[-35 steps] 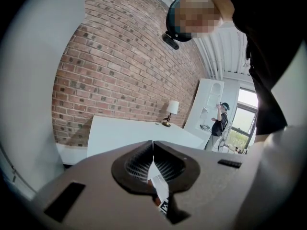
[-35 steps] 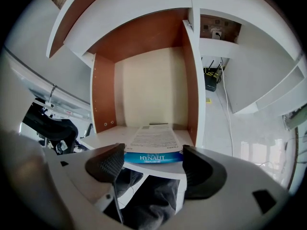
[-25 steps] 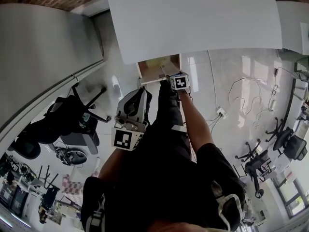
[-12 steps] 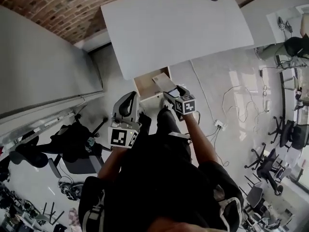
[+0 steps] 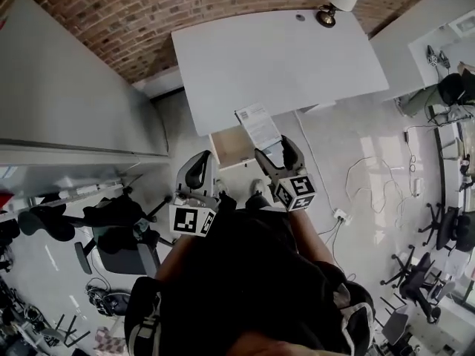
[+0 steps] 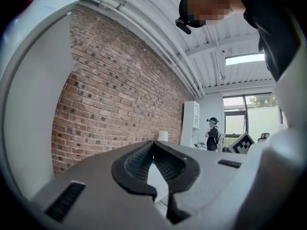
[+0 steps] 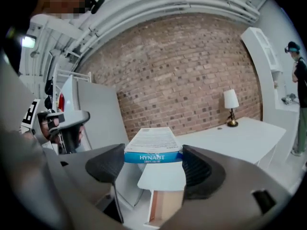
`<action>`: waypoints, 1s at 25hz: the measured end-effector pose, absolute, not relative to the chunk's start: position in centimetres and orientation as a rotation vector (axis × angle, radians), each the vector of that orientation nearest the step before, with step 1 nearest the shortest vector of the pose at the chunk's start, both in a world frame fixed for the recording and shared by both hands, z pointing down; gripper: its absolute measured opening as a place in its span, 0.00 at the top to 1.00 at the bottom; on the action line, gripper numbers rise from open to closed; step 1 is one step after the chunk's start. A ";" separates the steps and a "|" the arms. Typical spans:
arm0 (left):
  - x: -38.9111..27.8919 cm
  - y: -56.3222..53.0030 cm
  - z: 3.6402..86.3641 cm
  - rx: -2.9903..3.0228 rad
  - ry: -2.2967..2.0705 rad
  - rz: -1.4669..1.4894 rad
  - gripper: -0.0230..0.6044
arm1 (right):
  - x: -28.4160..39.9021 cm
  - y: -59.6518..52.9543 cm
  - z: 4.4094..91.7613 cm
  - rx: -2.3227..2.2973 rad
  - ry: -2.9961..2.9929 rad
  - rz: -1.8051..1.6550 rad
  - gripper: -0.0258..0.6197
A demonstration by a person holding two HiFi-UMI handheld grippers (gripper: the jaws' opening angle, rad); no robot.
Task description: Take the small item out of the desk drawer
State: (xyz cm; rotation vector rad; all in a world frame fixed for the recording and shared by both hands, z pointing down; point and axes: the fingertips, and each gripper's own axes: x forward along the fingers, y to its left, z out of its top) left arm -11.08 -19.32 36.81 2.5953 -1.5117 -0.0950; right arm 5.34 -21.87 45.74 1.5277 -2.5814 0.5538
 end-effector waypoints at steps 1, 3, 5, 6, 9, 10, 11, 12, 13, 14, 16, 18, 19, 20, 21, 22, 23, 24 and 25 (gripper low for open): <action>-10.8 -19.0 36.6 2.593 -1.521 -0.092 0.95 | 5.6 -21.6 44.3 1.544 -2.605 0.502 0.37; -10.0 -18.3 36.4 2.582 -1.529 -0.088 0.95 | 6.3 -21.0 41.8 1.571 -2.643 0.420 0.37; -9.1 -17.8 36.5 2.570 -1.534 -0.083 0.95 | 7.0 -20.5 39.8 1.589 -2.670 0.346 0.37; -8.8 -17.7 36.6 2.565 -1.540 -0.080 0.95 | 7.3 -20.3 39.0 1.594 -2.681 0.312 0.37; -8.1 -17.5 36.5 2.560 -1.571 -0.100 0.95 | 7.5 -19.7 37.8 1.579 -2.711 0.249 0.37; -8.0 -17.5 36.5 2.558 -1.580 -0.098 0.95 | 7.6 -19.6 37.7 1.570 -2.720 0.244 0.37; -7.8 -17.5 36.6 2.553 -1.587 -0.091 0.95 | 7.6 -19.5 37.6 1.562 -2.729 0.247 0.37; -7.6 -17.5 36.7 2.546 -1.592 -0.086 0.95 | 7.7 -19.5 37.7 1.556 -2.737 0.255 0.37; -7.4 -17.6 36.8 2.541 -1.597 -0.083 0.95 | 7.8 -19.5 37.7 1.549 -2.744 0.265 0.37; -7.2 -17.7 36.8 2.539 -1.603 -0.084 0.95 | 7.8 -19.5 37.8 1.542 -2.753 0.272 0.37; -6.9 -17.9 36.7 2.544 -1.618 -0.098 0.95 | 7.9 -19.7 38.0 1.532 -2.771 0.292 0.37; -6.9 -18.2 36.5 2.540 -1.629 -0.108 0.95 | 8.0 -19.9 38.3 1.522 -2.774 0.299 0.37; -6.8 -18.2 36.5 2.537 -1.634 -0.108 0.95 | 8.1 -20.0 38.3 1.517 -2.770 0.295 0.37; -6.9 -18.2 36.4 2.537 -1.638 -0.106 0.95 | 8.2 -20.1 38.4 1.514 -2.768 0.291 0.37; -6.9 -18.3 36.4 2.539 -1.643 -0.103 0.95 | 8.2 -20.2 38.5 1.512 -2.768 0.288 0.37; -7.0 -18.4 36.4 2.539 -1.647 -0.101 0.95 | 8.3 -20.3 38.5 1.511 -2.768 0.286 0.37; -7.0 -18.5 36.4 2.538 -1.651 -0.099 0.95 | 8.3 -20.4 38.6 1.510 -2.767 0.286 0.37; -7.1 -18.6 36.4 2.536 -1.652 -0.098 0.95 | 8.3 -20.5 38.6 1.508 -2.766 0.285 0.37; -7.1 -18.6 36.4 2.535 -1.653 -0.098 0.95 | 8.3 -20.6 38.6 1.507 -2.764 0.285 0.37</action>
